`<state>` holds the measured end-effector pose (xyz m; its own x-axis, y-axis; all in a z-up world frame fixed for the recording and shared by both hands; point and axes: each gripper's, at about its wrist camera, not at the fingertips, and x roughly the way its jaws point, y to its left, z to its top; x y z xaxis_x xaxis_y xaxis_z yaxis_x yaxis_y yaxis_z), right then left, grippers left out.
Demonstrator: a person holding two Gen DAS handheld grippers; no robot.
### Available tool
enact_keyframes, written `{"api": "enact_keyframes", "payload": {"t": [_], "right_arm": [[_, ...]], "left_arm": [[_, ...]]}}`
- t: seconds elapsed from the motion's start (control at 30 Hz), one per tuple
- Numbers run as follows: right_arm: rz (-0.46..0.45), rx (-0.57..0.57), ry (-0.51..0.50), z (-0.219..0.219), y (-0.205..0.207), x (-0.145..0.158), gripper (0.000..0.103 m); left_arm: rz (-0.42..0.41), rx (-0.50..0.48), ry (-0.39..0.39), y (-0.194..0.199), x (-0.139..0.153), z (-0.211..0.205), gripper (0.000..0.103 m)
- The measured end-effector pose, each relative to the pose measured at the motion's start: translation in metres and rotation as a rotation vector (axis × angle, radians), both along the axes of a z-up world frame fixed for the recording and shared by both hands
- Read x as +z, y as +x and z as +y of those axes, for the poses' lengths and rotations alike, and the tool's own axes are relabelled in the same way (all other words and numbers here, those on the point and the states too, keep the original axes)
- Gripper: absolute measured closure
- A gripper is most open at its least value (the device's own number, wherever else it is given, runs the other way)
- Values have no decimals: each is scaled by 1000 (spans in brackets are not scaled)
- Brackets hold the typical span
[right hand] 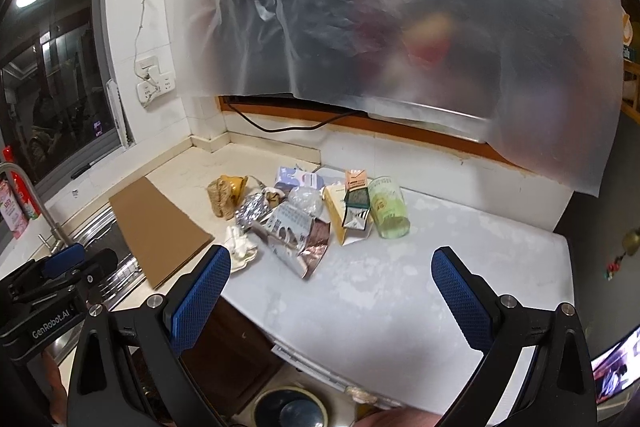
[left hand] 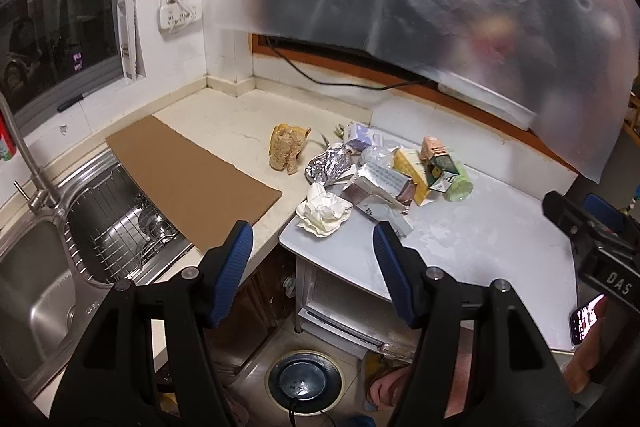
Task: Collect trash
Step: 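Grasp the white tissue with the left tool while the right tool grasps the brown-green milk carton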
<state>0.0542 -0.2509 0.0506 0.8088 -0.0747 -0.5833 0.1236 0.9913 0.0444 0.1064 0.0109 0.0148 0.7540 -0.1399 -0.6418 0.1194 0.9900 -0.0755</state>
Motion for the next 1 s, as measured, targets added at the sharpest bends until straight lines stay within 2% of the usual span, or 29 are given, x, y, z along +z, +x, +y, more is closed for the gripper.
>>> {"api": "enact_keyframes", "payload": {"t": [0.17, 0.27, 0.47, 0.53, 0.6, 0.67, 0.77, 1.0], "right_arm": [[7, -2, -20, -7, 31, -5, 1], [16, -5, -31, -12, 56, -8, 1], [113, 10, 36, -37, 125, -27, 2], [160, 17, 66, -45, 149, -38, 8], [218, 36, 107, -54, 175, -51, 19], [275, 42, 147, -63, 201, -66, 21], [325, 34, 156, -72, 231, -88, 21], [391, -34, 147, -88, 280, -128, 25]], "left_arm": [[42, 8, 52, 41, -15, -4, 43], [94, 28, 50, 69, -26, -3, 43], [267, 78, -11, 139, -67, 11, 43], [329, 87, -56, 160, -86, 15, 43], [378, 88, -99, 175, -102, 17, 43], [431, 80, -133, 191, -120, 15, 43], [473, 56, -151, 203, -140, 6, 43], [499, 65, -183, 225, -169, -8, 43]]}}
